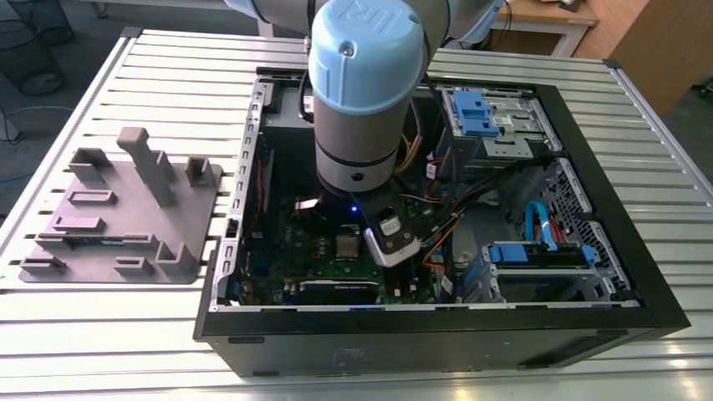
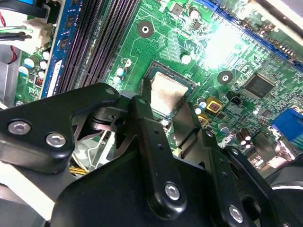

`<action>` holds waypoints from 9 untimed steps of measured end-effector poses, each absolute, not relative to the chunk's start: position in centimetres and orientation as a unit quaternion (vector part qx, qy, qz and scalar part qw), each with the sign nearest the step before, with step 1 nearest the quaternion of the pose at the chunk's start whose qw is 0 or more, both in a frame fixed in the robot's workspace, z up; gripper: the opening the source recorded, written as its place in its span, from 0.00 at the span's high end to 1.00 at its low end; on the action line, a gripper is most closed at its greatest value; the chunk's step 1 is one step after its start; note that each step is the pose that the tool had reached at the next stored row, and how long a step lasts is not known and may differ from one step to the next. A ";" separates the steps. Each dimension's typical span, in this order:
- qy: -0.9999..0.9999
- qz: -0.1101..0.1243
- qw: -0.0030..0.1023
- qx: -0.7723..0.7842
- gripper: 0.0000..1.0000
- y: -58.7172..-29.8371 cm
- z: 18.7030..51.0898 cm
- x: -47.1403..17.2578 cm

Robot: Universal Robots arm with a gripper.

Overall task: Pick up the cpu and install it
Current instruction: 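Place the cpu into insertion slot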

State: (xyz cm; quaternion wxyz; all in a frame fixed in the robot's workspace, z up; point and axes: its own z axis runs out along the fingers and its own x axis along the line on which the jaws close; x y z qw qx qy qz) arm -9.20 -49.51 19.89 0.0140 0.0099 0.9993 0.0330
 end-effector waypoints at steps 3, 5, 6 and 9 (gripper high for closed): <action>0.999 0.033 0.014 0.010 0.62 -49.5 19.9 -9.2; 0.999 0.033 0.014 0.010 0.68 -49.5 20.0 -9.2; 0.999 0.033 0.014 0.010 0.74 -49.5 20.0 -9.2; 0.999 0.033 0.014 0.010 0.85 -49.5 20.0 -9.2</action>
